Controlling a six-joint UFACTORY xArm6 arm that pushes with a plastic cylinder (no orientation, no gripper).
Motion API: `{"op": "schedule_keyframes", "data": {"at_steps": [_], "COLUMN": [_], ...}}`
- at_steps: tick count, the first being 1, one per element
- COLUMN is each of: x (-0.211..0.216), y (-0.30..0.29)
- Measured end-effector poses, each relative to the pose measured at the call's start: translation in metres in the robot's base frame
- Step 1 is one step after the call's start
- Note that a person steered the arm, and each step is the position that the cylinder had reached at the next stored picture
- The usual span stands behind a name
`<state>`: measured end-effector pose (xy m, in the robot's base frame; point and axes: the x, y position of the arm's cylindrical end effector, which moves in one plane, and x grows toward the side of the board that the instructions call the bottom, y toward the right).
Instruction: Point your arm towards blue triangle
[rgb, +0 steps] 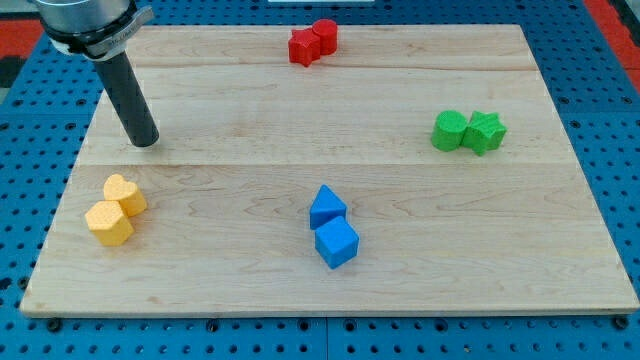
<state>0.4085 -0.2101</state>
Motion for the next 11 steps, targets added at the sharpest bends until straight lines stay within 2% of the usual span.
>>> {"op": "schedule_keyframes", "data": {"at_steps": [3, 4, 5, 6, 7, 9, 11], "x": [0.000, -0.015, -0.022, -0.022, -0.022, 0.078, 0.086], "y": [-0.003, -0.003, 0.064, 0.104, 0.104, 0.140, 0.172]}}
